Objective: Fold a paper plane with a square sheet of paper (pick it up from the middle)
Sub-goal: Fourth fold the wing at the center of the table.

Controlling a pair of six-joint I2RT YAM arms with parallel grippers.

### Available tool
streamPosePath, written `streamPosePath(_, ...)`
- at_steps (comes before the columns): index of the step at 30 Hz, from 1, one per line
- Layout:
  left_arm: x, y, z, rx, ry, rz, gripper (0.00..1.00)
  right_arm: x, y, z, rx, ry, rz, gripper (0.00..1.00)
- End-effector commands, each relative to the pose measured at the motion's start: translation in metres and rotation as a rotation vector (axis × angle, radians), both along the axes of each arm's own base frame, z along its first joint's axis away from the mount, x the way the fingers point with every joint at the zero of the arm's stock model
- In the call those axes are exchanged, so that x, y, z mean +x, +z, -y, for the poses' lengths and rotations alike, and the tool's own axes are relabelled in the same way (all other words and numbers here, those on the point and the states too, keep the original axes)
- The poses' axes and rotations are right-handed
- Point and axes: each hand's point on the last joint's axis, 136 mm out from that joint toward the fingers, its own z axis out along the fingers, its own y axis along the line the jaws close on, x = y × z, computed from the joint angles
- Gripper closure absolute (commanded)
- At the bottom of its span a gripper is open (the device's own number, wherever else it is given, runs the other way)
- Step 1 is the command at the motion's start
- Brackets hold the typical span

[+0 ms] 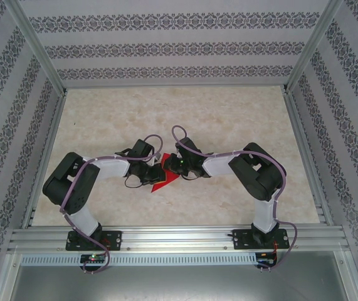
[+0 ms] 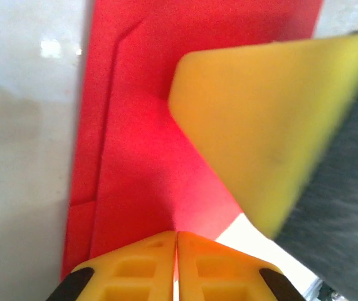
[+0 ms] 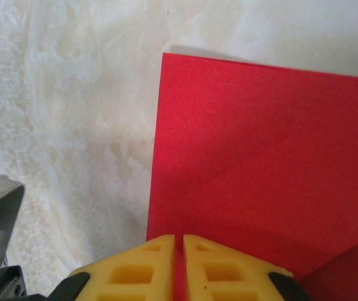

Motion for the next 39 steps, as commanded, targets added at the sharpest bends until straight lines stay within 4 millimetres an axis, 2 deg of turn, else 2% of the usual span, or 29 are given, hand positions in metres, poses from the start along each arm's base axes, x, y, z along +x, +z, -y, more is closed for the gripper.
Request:
streamPosePath(1,-0.005,-0.021,-0.018,0.101,0.006,-0.009,0.91,-0.015,-0.043,0.022,-0.13,-0.008,-0.088,0.87)
streamPosePath(4,-0.022,-0.032,-0.032,0.14,0.004,-0.03,0.93,-0.012,-0.038,0.021,-0.125,-0.008,-0.077,0.86)
streamPosePath(8,-0.034,-0.033,-0.04,0.15,-0.004,-0.032,0.95,-0.002,-0.026,0.018,-0.119,-0.001,-0.049,0.86)
streamPosePath(11,-0.034,-0.031,-0.042,0.154,-0.006,-0.015,0.97,0.015,-0.015,0.026,-0.148,0.001,-0.021,0.86)
streamPosePath(13,-0.032,-0.03,-0.041,0.153,-0.012,-0.011,0.98,0.028,-0.015,0.043,-0.211,-0.014,-0.006,0.86)
streamPosePath(15,-0.031,-0.03,-0.039,0.153,-0.018,-0.008,0.99,0.039,-0.012,0.05,-0.189,-0.011,-0.008,0.86)
streamPosePath(18,-0.029,-0.029,-0.037,0.143,-0.025,-0.004,0.99,0.053,0.003,0.058,-0.173,-0.022,0.032,0.86)
streamPosePath(22,-0.028,-0.028,-0.034,0.131,-0.03,-0.002,0.99,0.057,0.033,0.05,-0.117,-0.005,0.085,0.85)
streamPosePath(25,-0.028,-0.027,-0.032,0.123,-0.038,-0.005,0.99,0.048,0.051,0.036,-0.09,0.028,0.112,0.84)
streamPosePath(27,-0.027,-0.027,-0.031,0.118,-0.042,-0.006,0.99,0.038,0.055,0.034,-0.117,0.034,0.107,0.83)
streamPosePath(29,-0.026,-0.025,-0.029,0.111,-0.042,-0.003,0.99,0.031,0.057,0.032,-0.106,0.007,0.122,0.82)
streamPosePath(31,-0.026,-0.024,-0.029,0.108,-0.041,-0.003,0.99,0.026,0.056,0.022,-0.04,0.002,0.119,0.81)
streamPosePath(36,-0.025,-0.02,-0.026,0.093,-0.049,-0.002,0.99,0.012,0.027,0.001,-0.014,0.042,0.057,0.82)
streamPosePath(37,-0.024,-0.019,-0.025,0.089,-0.049,0.0,0.99,0.011,0.022,0.001,-0.021,0.037,0.052,0.82)
streamPosePath(39,-0.025,-0.017,-0.025,0.085,-0.05,0.0,0.99,0.012,0.007,0.016,-0.084,-0.003,0.037,0.83)
